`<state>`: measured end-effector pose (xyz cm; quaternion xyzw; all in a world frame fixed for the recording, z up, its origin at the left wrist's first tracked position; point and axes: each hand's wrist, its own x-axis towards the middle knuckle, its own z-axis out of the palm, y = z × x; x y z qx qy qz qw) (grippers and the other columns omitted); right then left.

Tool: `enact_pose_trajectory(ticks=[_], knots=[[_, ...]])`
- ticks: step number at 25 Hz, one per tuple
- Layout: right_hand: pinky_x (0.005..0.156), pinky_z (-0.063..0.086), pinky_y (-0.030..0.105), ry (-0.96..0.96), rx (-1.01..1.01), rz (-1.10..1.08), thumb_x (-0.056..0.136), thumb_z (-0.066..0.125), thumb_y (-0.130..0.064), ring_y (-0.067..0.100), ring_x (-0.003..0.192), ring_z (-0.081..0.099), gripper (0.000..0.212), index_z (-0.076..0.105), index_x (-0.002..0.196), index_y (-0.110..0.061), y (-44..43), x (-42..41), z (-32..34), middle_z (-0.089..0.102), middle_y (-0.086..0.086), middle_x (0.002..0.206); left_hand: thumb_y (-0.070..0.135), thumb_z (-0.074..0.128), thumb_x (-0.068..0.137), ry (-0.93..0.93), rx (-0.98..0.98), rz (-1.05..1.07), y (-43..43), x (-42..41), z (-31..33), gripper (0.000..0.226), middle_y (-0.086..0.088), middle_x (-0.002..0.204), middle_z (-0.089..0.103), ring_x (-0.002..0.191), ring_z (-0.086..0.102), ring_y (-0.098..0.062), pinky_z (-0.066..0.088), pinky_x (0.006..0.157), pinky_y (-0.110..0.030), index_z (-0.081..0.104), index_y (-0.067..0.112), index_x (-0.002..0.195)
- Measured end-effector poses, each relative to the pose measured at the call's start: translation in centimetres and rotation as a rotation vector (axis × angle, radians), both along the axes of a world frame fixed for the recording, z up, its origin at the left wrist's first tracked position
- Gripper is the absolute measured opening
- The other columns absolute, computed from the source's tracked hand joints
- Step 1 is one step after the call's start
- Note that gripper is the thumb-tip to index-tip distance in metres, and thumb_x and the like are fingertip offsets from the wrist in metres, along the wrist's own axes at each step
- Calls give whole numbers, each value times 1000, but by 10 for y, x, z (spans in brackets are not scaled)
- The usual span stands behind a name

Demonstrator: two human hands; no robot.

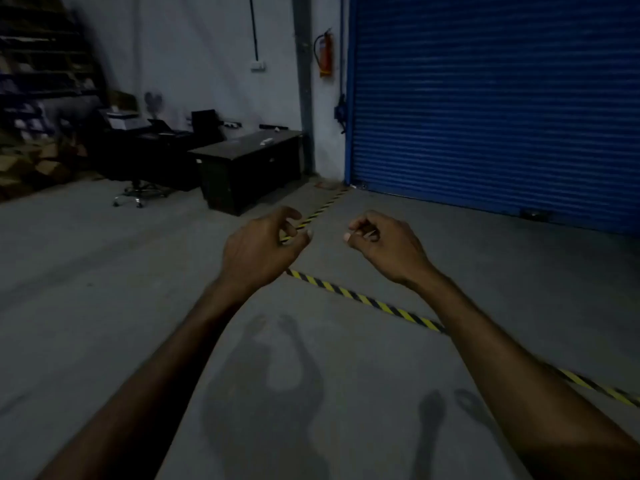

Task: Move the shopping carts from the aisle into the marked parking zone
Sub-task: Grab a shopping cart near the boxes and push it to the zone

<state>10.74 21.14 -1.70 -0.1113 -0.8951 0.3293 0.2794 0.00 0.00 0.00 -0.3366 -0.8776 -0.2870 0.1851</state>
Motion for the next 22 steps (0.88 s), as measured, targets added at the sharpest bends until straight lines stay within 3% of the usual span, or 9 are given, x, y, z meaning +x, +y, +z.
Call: enact_pose_trajectory(ticks=[5,10,18,22], knots=[[82,57,40,-15,-7,73,87,73,-46,5,84,64,19,67,99,-32,-53,-18,0,68,-18,91,70,53,90,2,30,95,-62,-1,1,40,25,101,68,77,66,-2,51,71,-30,58,43,120],[81,57,38,-5,39,91,87,72,-48,4,85,64,22,66,100,-32,-119,-20,5,68,-20,92,70,52,91,17,51,111,-129,5,2,43,24,112,65,79,64,3,54,72,-31,54,43,124],[80,56,34,9,33,197,86,72,-44,-2,83,63,23,66,104,-32,-255,1,-1,68,-19,93,67,55,92,58,31,122,-259,38,-13,61,20,128,57,82,64,4,58,69,-33,32,45,144],[80,57,34,-3,12,276,87,72,-44,-1,84,64,23,66,106,-32,-317,5,-6,67,-18,94,69,53,92,52,-14,186,-320,50,-14,59,20,126,59,80,63,6,55,66,-28,37,43,143]])
